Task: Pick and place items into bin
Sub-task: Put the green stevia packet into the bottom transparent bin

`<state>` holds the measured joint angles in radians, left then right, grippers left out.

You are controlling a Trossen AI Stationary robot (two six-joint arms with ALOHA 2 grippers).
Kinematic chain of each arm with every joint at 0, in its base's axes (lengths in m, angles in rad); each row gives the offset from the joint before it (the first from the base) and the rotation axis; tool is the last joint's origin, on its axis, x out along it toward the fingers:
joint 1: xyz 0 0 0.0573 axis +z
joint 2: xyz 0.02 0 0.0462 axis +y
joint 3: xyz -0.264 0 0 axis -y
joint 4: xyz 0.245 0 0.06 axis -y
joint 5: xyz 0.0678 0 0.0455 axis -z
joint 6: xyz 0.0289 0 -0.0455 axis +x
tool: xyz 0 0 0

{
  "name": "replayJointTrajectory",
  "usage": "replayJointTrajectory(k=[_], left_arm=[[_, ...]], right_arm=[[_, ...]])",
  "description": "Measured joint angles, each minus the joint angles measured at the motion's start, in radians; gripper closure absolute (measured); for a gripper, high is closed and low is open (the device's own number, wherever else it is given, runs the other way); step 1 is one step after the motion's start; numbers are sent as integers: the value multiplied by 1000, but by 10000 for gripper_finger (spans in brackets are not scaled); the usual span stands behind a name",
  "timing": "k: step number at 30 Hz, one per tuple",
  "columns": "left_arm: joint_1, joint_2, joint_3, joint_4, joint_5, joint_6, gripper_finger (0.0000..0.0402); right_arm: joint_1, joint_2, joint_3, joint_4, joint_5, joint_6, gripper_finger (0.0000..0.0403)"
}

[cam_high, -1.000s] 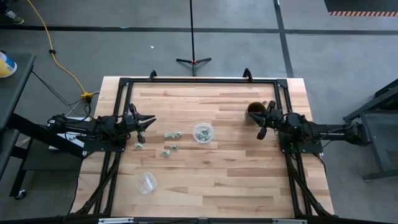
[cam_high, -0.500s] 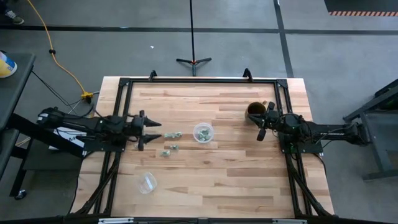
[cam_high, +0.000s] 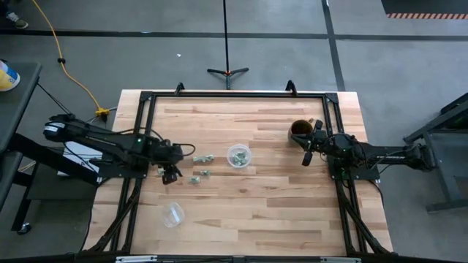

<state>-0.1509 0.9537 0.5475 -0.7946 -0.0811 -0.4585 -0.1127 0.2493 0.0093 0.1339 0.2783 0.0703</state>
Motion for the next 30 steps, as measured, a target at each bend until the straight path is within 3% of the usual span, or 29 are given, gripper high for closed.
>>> replayJointTrajectory(k=[10,30], left_arm=[[0,172,36,-219,141,-298,157],[0,210,-14,-197,96,-279,165]], right_arm=[[0,0,0,-28,0,0,391],[0,0,-1,-41,-66,0,391]])
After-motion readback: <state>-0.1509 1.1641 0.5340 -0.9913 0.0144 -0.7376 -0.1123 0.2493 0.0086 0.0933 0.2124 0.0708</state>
